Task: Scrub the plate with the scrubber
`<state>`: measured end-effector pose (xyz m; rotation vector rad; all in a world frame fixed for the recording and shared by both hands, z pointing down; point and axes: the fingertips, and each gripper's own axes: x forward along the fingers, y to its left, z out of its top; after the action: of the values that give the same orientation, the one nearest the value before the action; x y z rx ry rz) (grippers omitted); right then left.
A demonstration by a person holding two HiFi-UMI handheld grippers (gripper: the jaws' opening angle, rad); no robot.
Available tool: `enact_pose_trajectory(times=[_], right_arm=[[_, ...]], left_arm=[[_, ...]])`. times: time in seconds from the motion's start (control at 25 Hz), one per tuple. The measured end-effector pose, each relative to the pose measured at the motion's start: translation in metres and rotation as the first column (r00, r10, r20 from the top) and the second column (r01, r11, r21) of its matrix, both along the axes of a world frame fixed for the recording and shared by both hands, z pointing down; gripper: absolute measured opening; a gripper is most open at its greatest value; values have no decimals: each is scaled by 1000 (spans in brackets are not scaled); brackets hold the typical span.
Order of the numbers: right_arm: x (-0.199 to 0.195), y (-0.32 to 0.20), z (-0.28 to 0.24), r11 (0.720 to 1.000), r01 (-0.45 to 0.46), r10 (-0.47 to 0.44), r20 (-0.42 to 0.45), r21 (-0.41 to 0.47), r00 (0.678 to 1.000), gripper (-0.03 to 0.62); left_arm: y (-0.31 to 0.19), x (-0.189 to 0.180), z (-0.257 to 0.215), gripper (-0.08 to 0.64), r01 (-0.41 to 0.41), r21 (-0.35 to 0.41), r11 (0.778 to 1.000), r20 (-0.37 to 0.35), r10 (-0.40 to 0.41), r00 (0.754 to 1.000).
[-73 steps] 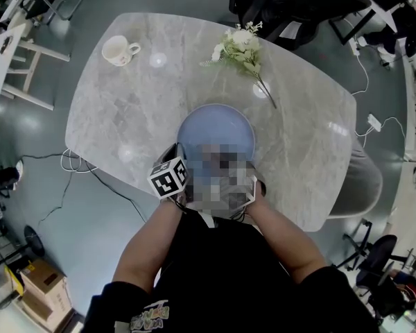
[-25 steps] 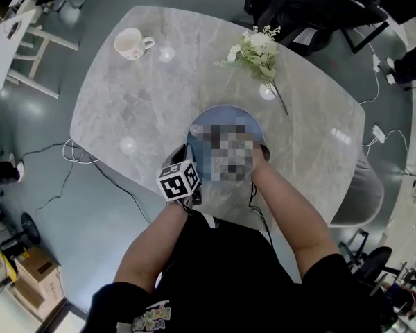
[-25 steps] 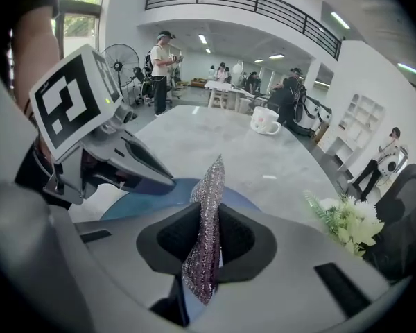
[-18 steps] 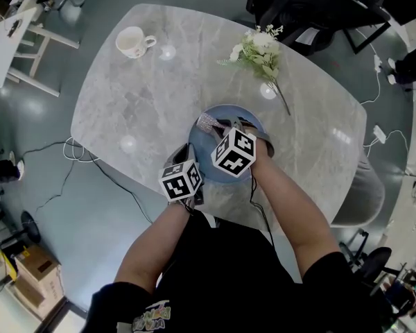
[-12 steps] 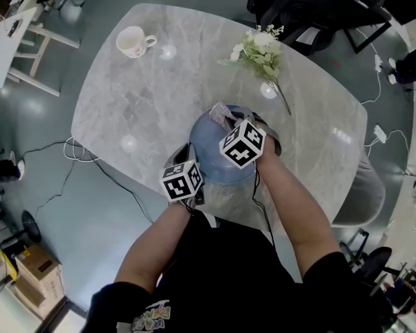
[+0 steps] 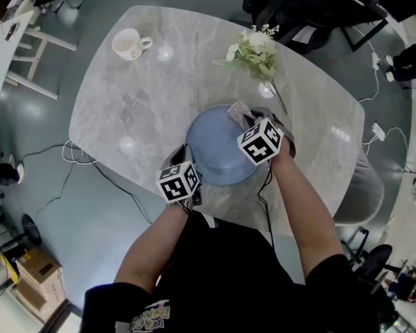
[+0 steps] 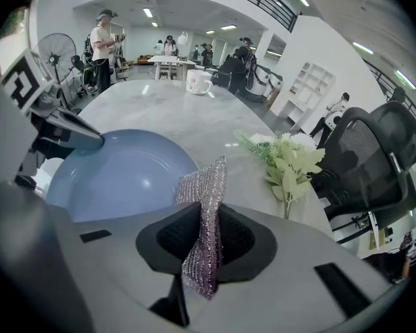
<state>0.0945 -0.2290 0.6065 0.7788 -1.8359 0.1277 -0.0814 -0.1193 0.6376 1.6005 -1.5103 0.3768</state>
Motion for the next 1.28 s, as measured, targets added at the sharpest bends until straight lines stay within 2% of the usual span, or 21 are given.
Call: enact_pose_trajectory(times=[0.64, 0.88, 1.28], right_arm=[[36, 36, -8, 999, -50, 50, 37, 1, 998, 75], [37, 56, -9, 998, -62, 62, 66, -10, 996, 75], [21, 97, -8, 994, -89, 98, 164, -60, 982, 74]], left_arm=[[0, 0, -1, 23, 21, 4, 1000, 9, -21, 1000], [0, -1, -1, 23, 28, 5, 1000, 10, -28, 1000], [1, -1, -1, 23, 42, 8, 999, 6, -42, 999]])
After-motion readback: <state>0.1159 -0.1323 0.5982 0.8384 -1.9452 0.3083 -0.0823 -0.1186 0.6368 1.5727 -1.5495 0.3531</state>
